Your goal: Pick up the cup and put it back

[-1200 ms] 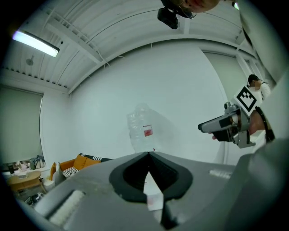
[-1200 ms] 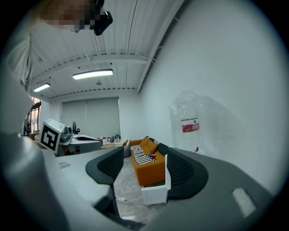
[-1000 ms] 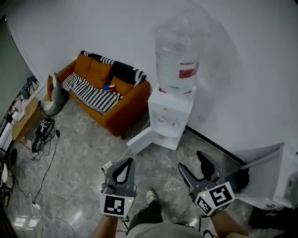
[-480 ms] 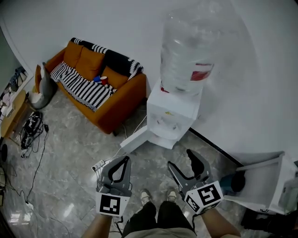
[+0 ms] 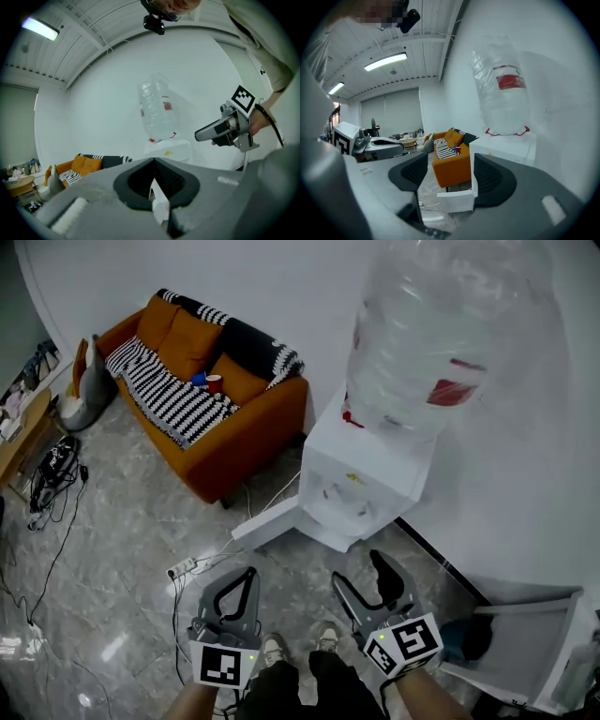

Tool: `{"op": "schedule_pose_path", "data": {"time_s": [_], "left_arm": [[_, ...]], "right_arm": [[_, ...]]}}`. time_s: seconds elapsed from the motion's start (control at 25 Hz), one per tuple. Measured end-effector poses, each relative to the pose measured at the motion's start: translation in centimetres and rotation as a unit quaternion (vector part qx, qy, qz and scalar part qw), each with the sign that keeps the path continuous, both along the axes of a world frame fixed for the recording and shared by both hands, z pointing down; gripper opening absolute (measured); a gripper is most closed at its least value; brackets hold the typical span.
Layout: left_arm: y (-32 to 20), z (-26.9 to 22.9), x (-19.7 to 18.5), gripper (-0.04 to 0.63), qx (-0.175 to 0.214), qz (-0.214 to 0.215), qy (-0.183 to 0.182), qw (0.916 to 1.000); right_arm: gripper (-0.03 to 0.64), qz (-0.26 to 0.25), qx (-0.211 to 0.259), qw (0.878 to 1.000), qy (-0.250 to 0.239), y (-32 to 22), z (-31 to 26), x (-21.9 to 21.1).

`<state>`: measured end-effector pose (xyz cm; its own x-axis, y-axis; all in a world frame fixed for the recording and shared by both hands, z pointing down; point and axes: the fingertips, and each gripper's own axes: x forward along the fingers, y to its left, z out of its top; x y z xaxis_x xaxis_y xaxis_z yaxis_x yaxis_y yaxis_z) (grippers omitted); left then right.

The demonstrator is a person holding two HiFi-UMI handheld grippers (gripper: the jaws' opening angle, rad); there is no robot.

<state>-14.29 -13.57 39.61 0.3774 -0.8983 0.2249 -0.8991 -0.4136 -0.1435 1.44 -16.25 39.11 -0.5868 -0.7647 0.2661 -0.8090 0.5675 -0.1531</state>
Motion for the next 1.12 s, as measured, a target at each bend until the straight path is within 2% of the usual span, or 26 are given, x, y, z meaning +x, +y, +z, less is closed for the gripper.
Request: {"op": "schedule_pose_path", "data": {"time_s": [0.08, 0.16, 0.44, 0.96, 1.12], "left_arm": [[-0.6, 2.2, 0.0, 0.002, -0.01, -0.014, 0.026, 0.9995], [-1.4, 4.3, 0.0, 0.002, -0.01, -0.018, 0.035, 0.9992], [-3.8, 12.1, 0.3, 0.002, 0.013, 0.001, 0.028, 0.9995], [-7.8, 29.4, 0.6, 0.002, 0.025, 0.016, 0.012, 0.9995], [-9.3, 33.8, 0.1, 0.002, 0.033, 0.002, 0.028, 0.9991]], "right_arm": [[0.311, -0.001, 0.0, 1.0, 0.003, -0.5, 2.3, 0.1], [0.311, -0.002, 0.002, 1.0, 0.008, -1.0, 4.7, 0.2], [0.312, -0.002, 0.007, 1.0, 0.016, -2.9, 13.8, 0.5], [0.312, -0.003, 0.01, 1.0, 0.019, -6.8, 31.9, 1.1], [0.311, 0.008, 0.013, 1.0, 0.007, -8.7, 37.1, 1.7]]}}
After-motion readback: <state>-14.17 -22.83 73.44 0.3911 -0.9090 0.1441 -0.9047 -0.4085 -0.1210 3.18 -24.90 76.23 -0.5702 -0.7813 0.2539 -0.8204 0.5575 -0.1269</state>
